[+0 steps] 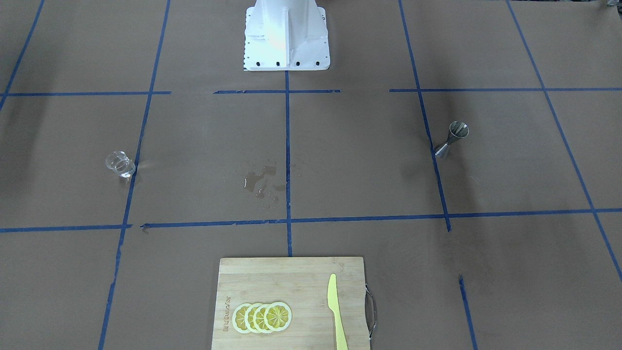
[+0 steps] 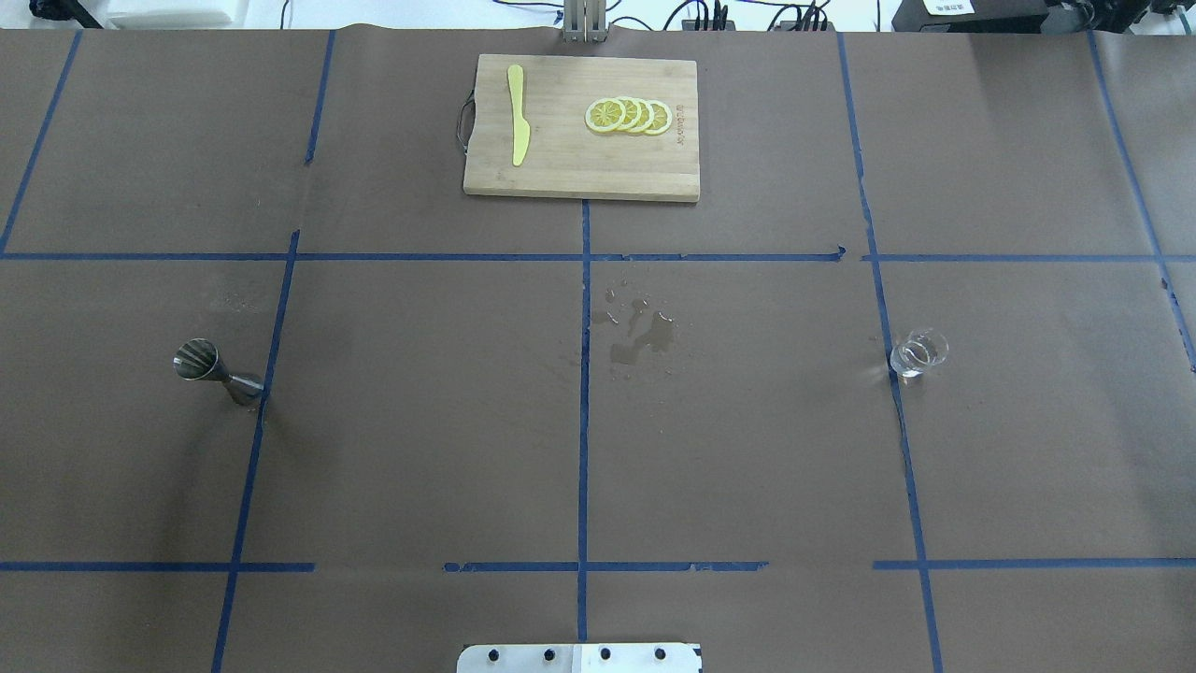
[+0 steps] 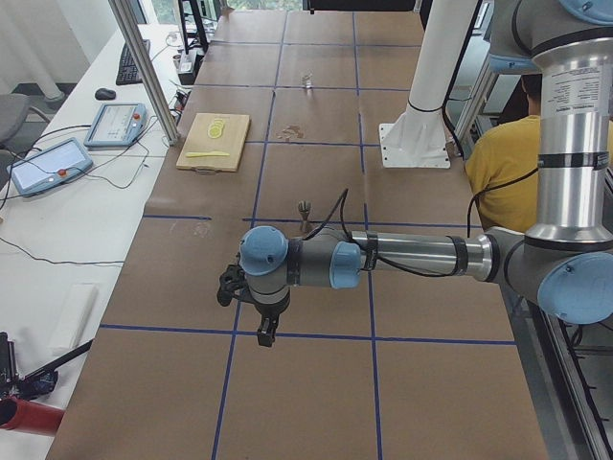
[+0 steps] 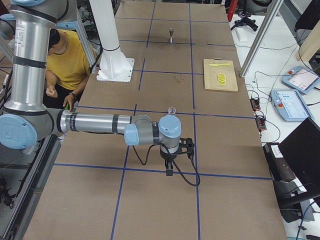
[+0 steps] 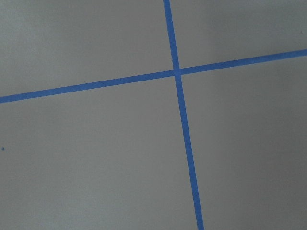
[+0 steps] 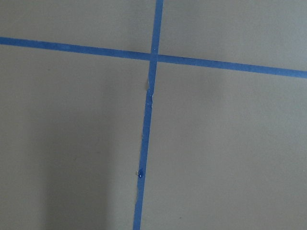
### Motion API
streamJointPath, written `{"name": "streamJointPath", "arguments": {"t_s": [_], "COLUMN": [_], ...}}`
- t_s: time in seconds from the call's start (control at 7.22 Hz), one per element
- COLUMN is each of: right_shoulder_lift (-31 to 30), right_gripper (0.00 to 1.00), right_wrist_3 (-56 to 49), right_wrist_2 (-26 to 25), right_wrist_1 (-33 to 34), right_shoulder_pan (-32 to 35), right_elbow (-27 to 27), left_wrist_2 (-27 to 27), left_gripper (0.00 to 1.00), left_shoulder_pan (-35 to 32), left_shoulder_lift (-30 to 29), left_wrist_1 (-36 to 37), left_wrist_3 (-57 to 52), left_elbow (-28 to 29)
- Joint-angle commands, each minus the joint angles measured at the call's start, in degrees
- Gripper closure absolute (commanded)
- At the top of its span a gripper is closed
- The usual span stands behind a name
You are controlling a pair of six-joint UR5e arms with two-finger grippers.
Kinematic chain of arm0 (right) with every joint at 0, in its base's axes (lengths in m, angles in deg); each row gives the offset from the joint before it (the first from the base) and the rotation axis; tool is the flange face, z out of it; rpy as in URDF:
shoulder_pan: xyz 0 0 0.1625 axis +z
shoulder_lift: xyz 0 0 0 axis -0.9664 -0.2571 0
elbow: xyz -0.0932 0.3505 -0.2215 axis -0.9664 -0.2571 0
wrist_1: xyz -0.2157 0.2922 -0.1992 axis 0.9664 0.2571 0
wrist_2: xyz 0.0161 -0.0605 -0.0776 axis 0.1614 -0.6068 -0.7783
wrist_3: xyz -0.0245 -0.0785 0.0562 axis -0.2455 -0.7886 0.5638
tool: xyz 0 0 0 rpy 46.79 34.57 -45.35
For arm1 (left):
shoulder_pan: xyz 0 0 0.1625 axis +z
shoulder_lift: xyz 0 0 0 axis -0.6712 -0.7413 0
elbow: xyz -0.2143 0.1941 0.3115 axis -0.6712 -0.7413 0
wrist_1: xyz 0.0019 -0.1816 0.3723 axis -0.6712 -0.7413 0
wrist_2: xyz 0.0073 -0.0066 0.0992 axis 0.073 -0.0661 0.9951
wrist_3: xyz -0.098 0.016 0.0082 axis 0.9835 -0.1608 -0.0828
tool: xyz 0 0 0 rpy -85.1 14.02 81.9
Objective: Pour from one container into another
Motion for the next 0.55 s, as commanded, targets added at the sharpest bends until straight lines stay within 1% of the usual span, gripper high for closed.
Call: {"name": "streamJointPath", "arguments": {"t_s": [0.0, 0.14, 0.42], "right_shoulder_lift": [-0.4, -0.4, 0.0], "right_gripper": [0.0, 0.0, 0.0], "right_wrist_3": [0.0, 0.0, 0.6], "right_wrist_2": [0.2, 0.2, 0.6], "right_wrist_1": [-4.1, -5.0, -5.0], "right_shoulder_pan": [0.0, 0.0, -0.1], "right_elbow": [-0.1, -0.3, 0.0], "left_wrist_2": [-0.1, -0.4, -0.1], "left_gripper": [0.0, 0.0, 0.0], "left_shoulder_pan": [0.0, 0.0, 0.2], "left_shoulder_lift": [-0.8, -0.9, -1.0], "left_wrist_1": [-0.1, -0.2, -5.0], "left_wrist_3": [0.0, -0.2, 0.3], "left_elbow": [-0.2, -0.5, 0.2]}}
